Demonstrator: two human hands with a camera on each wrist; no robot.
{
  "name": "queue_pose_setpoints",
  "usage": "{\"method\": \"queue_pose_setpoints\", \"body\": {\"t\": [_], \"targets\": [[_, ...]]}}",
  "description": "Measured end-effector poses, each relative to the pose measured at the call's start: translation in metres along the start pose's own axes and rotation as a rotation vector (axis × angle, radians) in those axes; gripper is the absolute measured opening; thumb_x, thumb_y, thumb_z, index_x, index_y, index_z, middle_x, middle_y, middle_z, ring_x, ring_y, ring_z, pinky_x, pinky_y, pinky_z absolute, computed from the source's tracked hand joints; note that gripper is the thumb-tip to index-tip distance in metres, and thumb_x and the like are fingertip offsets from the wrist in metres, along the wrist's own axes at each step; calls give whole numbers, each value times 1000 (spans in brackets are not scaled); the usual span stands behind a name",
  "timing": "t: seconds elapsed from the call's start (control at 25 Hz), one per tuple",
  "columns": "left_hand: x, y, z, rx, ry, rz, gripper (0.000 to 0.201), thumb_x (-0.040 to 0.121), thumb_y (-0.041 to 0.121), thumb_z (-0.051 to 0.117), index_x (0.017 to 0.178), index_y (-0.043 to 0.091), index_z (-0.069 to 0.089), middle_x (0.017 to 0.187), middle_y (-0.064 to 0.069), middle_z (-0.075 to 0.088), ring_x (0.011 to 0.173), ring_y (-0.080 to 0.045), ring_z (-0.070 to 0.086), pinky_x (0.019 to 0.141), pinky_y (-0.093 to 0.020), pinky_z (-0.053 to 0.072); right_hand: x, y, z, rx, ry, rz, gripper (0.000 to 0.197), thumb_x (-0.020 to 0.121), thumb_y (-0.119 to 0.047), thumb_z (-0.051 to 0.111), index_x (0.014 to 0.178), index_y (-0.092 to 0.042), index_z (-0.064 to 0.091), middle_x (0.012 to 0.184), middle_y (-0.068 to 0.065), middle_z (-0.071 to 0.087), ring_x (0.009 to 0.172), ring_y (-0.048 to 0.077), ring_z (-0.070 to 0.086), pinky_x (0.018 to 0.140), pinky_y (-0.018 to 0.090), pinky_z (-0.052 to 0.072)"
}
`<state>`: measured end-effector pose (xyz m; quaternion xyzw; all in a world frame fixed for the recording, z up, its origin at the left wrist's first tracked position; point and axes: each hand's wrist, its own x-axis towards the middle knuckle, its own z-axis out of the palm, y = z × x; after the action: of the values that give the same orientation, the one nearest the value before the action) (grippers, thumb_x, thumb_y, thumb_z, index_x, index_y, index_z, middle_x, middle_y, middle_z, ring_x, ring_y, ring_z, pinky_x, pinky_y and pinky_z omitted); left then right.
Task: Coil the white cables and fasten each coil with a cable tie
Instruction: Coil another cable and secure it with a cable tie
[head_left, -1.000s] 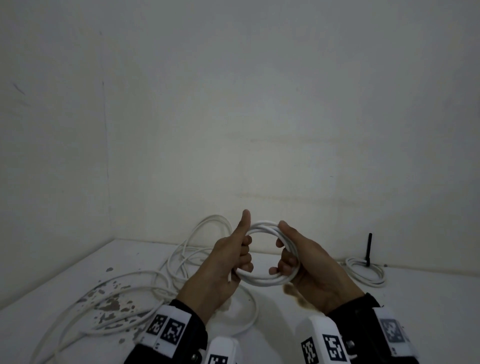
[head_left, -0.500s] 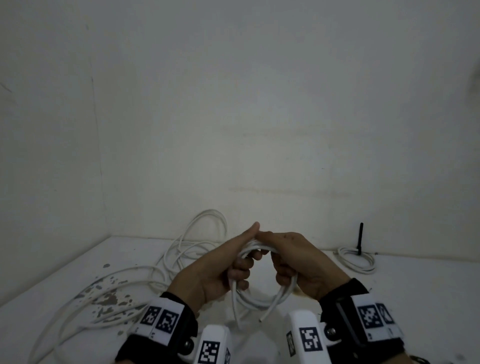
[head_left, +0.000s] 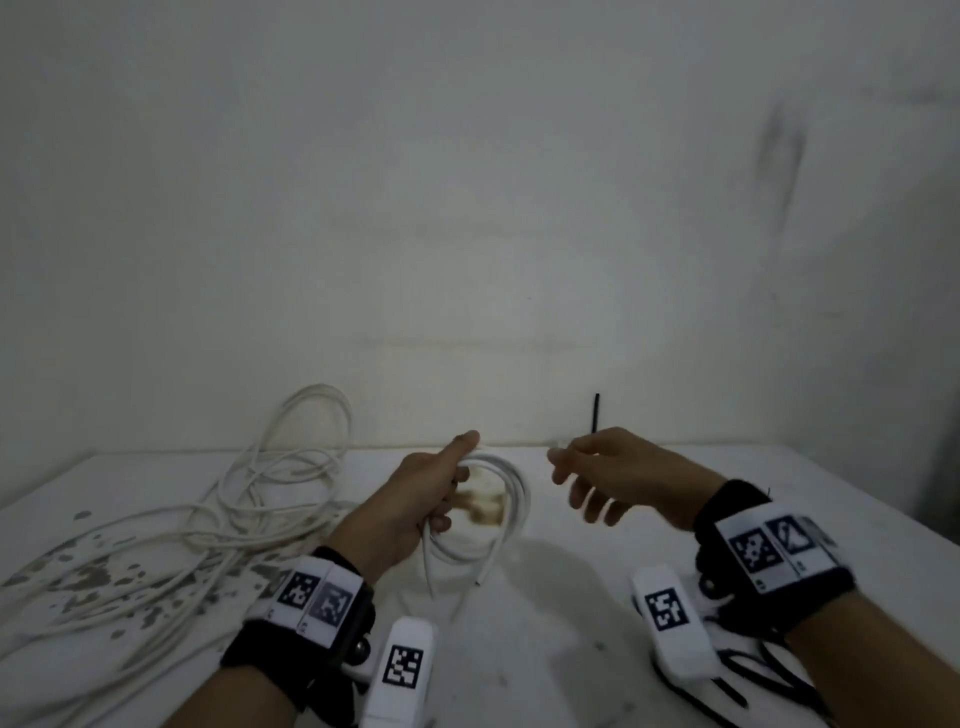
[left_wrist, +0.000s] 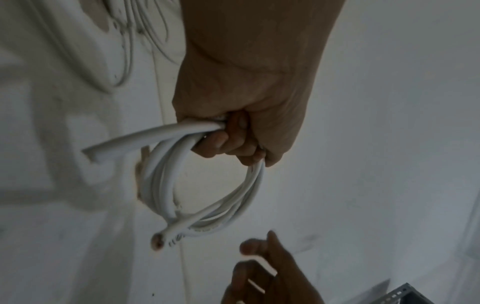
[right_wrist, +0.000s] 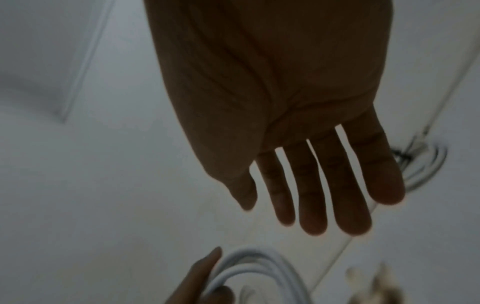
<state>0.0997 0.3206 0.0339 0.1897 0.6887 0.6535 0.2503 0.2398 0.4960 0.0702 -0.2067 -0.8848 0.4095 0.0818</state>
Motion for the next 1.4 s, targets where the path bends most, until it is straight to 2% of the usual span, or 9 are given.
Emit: {"method": "queue_pose_setpoints", "body": {"t": [0.16, 0.28, 0.36, 0.48, 0.72, 0.96, 1.08, 1.2, 1.4], "targets": [[5, 0, 36, -170, -59, -44, 46, 91, 49, 61, 61, 20, 40, 47, 8, 20, 36, -10, 19, 42, -22, 23, -40, 46, -47, -523, -155, 133, 33, 98, -46, 54, 90, -18, 69, 76, 0, 69, 57, 13, 61, 51, 22, 48], [8, 1, 56, -313, -61, -94, 45, 93, 45, 59, 61, 19, 40, 45, 8, 18, 32, -9, 17, 35, -21, 24, -58, 66, -56, -604, -238, 172, 33, 97, -48, 54, 92, -19, 69, 79, 1, 70, 57, 13, 62, 52, 22, 50], [8, -1, 70, -418, -62, -112, 45, 94, 44, 58, 61, 19, 39, 43, 8, 18, 31, -9, 17, 34, -19, 23, -63, 71, -50, -460, -170, 124, 42, 98, -53, 50, 95, -16, 68, 80, 4, 70, 59, 15, 64, 54, 25, 54], [6, -4, 83, -641, -84, -159, 46, 94, 43, 56, 60, 20, 37, 39, 7, 18, 29, -9, 16, 34, -17, 21, -66, 59, -27, 23, 9, 127, 56, 97, -61, 44, 101, -9, 63, 81, 12, 68, 61, 25, 67, 52, 32, 56], [3, -2, 69, -760, -20, -111, 46, 91, 43, 58, 57, 22, 34, 40, 7, 16, 30, -9, 15, 34, -18, 20, -51, 21, 33, 646, -53, 114, 43, 102, -45, 48, 90, -5, 61, 83, 15, 67, 72, 33, 68, 71, 50, 60], [4, 0, 20, -873, 216, 44, 45, 92, 46, 58, 61, 19, 38, 42, 7, 20, 32, -9, 17, 36, -21, 24, -29, -27, 94, 983, -22, 187, 41, 99, -41, 56, 116, -4, 54, 102, 23, 63, 75, 36, 70, 69, 48, 62], [5, 4, -8, -1046, 261, 112, 44, 95, 45, 52, 62, 20, 36, 44, 7, 19, 34, -10, 16, 42, -22, 27, -24, -53, 128, 1191, -22, 236, 45, 92, -52, 61, 116, -14, 59, 109, 18, 62, 94, 34, 68, 82, 47, 61], [7, 5, -29, -1157, 275, 118, 43, 96, 45, 49, 63, 20, 37, 45, 6, 19, 37, -11, 17, 46, -24, 33, -19, -75, 153, 1088, -26, 160, 30, 96, -46, 56, 112, -23, 65, 115, 9, 69, 109, 26, 64, 91, 40, 54], [6, 7, -36, -1242, 204, 129, 43, 95, 43, 46, 60, 20, 36, 43, 6, 24, 35, -10, 26, 54, -25, 37, 1, -116, 159, 1163, 163, 143, 36, 104, -34, 44, 98, -5, 66, 93, 9, 73, 81, 21, 68, 79, 37, 52]]}}
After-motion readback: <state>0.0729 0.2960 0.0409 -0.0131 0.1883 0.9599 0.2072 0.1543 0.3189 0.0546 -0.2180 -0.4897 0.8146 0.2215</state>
